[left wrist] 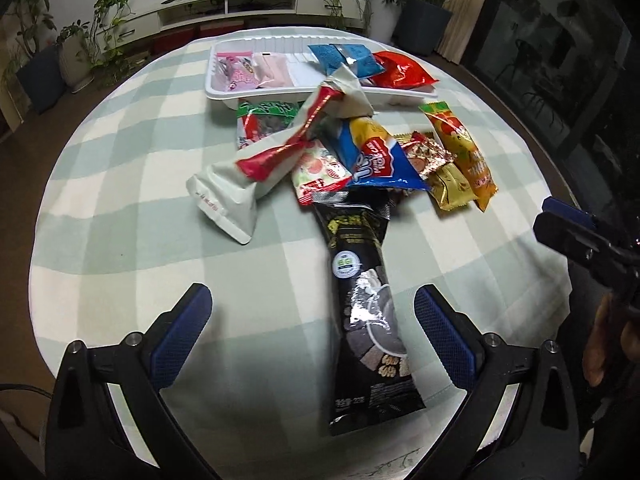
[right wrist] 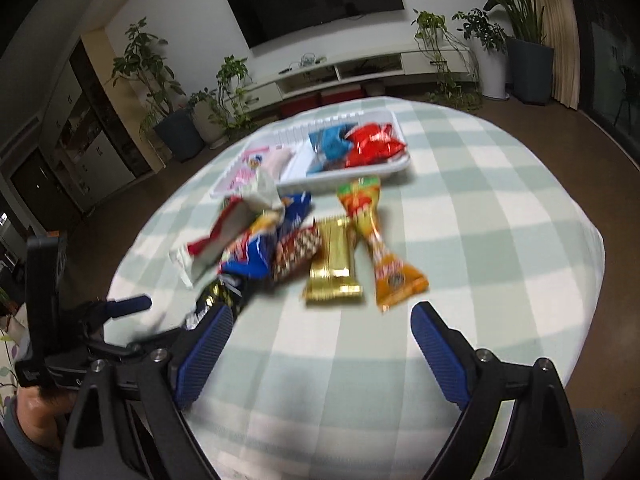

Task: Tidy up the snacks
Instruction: 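Move the left gripper to the pile and grasp the black cookie packet, then grasp the orange candy with the right gripper and lift it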

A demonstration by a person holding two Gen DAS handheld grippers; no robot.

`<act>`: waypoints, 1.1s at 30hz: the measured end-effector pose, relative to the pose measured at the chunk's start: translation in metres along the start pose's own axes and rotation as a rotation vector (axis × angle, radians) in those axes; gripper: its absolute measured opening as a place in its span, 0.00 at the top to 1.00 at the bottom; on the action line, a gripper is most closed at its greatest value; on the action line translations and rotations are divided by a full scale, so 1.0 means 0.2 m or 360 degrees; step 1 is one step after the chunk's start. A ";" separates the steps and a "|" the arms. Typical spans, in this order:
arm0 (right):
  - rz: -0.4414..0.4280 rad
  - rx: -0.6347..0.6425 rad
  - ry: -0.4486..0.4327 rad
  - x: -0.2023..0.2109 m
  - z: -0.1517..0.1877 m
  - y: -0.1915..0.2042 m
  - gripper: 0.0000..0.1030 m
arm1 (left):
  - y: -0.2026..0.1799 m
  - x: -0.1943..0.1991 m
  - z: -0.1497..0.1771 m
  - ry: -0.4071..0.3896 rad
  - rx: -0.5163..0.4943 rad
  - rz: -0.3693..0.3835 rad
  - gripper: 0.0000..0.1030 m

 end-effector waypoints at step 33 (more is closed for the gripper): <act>0.0101 0.0027 0.0077 -0.01 -0.02 -0.05 0.17 | -0.02 -0.11 -0.06 0.0075 -0.0073 0.0145 0.77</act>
Point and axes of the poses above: each gripper's, at about its wrist camera, not at the fingertips, and x roughly against the way its jaws point, y to its left, z to its underside, the point moved 3 cm from there along -x, roughly the way its jaws point, and after that the axes turned 10 degrees about -z, right-handed, at the moved point
